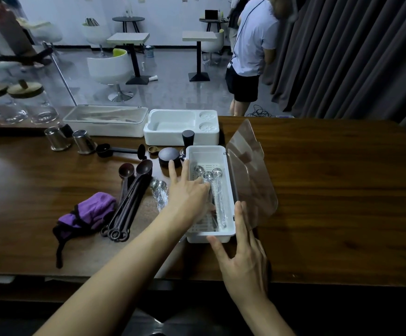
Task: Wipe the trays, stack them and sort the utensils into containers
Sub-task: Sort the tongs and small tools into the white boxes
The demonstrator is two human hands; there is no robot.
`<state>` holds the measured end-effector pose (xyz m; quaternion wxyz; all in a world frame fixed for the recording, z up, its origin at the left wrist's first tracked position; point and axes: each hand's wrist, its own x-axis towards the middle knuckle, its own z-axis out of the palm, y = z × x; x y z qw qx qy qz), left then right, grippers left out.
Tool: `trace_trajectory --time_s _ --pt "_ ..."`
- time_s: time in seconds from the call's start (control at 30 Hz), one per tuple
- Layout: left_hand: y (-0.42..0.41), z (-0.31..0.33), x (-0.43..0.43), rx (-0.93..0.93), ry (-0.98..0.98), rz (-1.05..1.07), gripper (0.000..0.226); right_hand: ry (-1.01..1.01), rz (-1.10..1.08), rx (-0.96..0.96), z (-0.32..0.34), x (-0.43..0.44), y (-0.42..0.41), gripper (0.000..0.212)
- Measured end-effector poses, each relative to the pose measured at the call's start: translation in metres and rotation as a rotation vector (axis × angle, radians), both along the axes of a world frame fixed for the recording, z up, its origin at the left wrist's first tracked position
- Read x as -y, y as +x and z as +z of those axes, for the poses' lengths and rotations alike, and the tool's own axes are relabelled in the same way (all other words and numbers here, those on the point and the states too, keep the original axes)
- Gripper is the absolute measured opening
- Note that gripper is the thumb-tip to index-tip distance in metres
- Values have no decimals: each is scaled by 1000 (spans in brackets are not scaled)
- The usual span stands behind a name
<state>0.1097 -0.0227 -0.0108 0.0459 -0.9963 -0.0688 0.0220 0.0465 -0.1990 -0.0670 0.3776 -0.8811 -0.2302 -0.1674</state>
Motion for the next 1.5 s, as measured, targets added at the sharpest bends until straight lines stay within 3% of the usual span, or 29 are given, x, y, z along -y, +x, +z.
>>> trace_trajectory --time_s 0.2,0.33,0.47,0.57,0.67,0.83,1.17,1.5 --pt "7 -8 6 33 6 -26 43 -8 -5 13 1 0 0 85" --pt "3 -6 5 49 -36 -56 48 -13 -5 14 1 0 -1 85" --pt "-17 2 -5 230 -448 -45 53 -12 4 0 0 0 -1 86" --pt "-43 -3 -23 513 -765 75 44 -13 11 -1 -1 1 0 86" --pt "-70 -22 -49 690 -728 170 36 -6 7 2 -2 1 -1 86" --pt "-97 -37 -63 585 -667 351 42 -5 15 -5 -3 1 -1 87" --pt "-84 -48 -57 411 -532 442 58 10 18 -18 -3 2 -2 89" --pt "-88 -50 -68 376 -622 363 66 -2 62 1 -3 6 -1 87"
